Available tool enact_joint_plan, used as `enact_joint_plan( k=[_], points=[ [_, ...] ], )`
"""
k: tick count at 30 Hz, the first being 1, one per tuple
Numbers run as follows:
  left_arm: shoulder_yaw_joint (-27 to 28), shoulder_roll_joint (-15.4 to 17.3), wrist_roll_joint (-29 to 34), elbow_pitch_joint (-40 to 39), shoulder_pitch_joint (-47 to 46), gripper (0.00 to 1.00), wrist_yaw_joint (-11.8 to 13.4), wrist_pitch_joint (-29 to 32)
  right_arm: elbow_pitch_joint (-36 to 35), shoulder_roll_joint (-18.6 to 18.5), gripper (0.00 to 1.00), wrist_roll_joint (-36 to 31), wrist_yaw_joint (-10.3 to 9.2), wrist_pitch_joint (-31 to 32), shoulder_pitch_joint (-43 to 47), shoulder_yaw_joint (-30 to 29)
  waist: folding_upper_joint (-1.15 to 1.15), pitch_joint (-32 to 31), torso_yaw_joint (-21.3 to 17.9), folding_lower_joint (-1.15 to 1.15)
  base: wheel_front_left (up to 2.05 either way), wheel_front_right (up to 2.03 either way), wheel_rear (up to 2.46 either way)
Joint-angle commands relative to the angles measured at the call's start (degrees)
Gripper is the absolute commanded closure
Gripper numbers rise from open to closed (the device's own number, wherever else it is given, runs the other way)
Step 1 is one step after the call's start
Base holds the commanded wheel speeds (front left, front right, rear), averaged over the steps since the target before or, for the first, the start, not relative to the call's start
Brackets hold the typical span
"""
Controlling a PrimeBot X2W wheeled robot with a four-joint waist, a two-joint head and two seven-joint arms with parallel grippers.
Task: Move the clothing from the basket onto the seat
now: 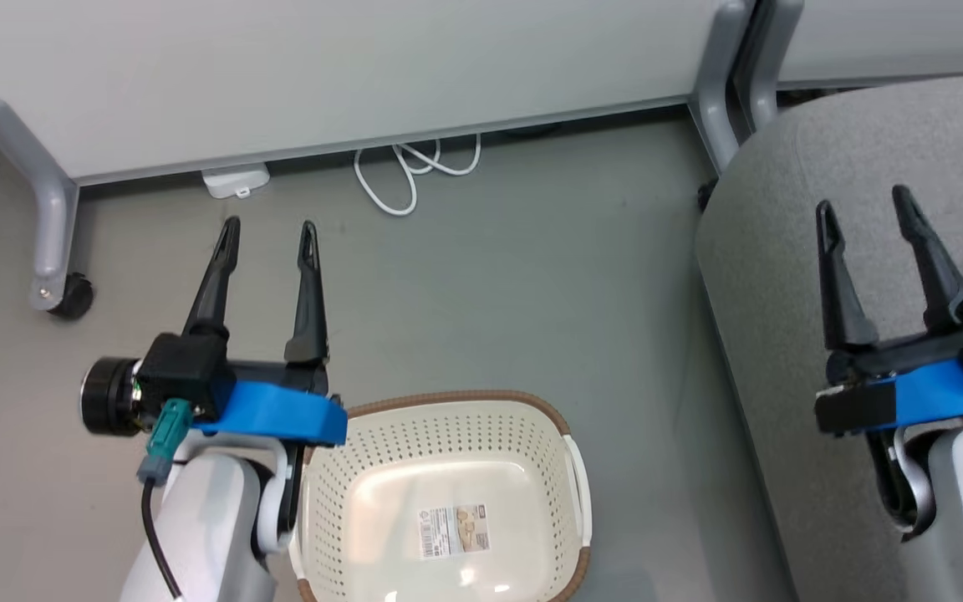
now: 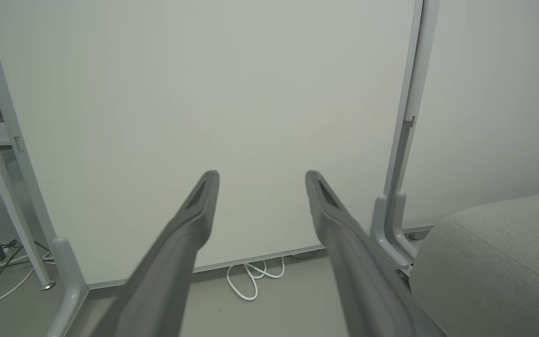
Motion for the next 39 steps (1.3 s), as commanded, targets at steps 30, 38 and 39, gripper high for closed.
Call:
enact_joint_plan(
  k=[30,38,39],
  points=[
    [9.9,-4.2,5.7,-0.4,16.0,0.0,-7.3,-0.3,4.0,6.2,0.0,1.9,0.01,0.0,17.3,-3.3,0.0,-10.9,4.1,0.01,0.0,0.0,0.0],
    [10.1,-4.3,5.5,0.1,16.4,0.0,-7.7,-0.3,4.6,7.0,0.0,2.0,0.01,0.0,18.4,-3.6,0.0,-11.3,4.7,0.01,0.0,0.0,0.0],
    [10.2,-4.3,5.5,0.1,16.5,0.0,-7.7,-0.3,4.7,7.0,0.0,2.1,0.01,0.0,18.5,-3.6,0.0,-11.4,4.7,0.01,0.0,0.0,0.0]
  ],
)
